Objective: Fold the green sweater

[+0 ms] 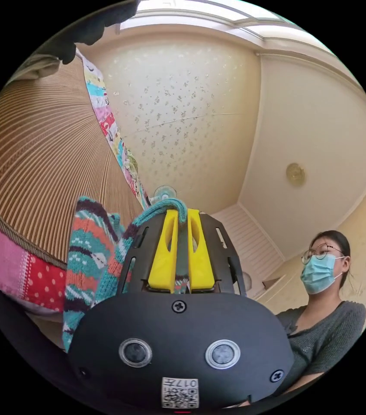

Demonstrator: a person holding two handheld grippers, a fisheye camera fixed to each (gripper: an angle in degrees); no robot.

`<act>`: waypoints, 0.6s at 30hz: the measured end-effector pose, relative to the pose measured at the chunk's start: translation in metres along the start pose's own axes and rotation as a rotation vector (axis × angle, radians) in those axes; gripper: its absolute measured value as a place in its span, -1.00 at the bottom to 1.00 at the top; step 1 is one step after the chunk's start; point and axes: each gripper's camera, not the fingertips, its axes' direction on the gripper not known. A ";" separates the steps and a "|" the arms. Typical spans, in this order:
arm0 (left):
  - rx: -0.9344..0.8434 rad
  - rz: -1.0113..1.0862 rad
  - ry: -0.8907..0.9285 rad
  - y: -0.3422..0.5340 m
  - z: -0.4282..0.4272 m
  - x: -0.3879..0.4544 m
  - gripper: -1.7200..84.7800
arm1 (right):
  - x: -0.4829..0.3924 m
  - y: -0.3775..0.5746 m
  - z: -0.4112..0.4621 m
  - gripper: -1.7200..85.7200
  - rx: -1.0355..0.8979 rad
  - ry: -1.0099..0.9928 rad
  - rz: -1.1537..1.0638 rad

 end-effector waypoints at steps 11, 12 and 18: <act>-0.037 0.117 -0.510 -0.010 0.117 -0.043 -0.68 | 0.093 -0.001 0.166 -0.79 -0.252 0.440 0.063; -0.039 0.145 -0.521 -0.009 0.117 -0.037 -0.68 | 0.088 0.001 0.166 -0.78 -0.245 0.454 0.046; -0.396 0.217 -0.777 0.021 0.168 -0.011 -0.68 | 0.035 0.052 0.199 -0.84 -0.416 0.625 -0.215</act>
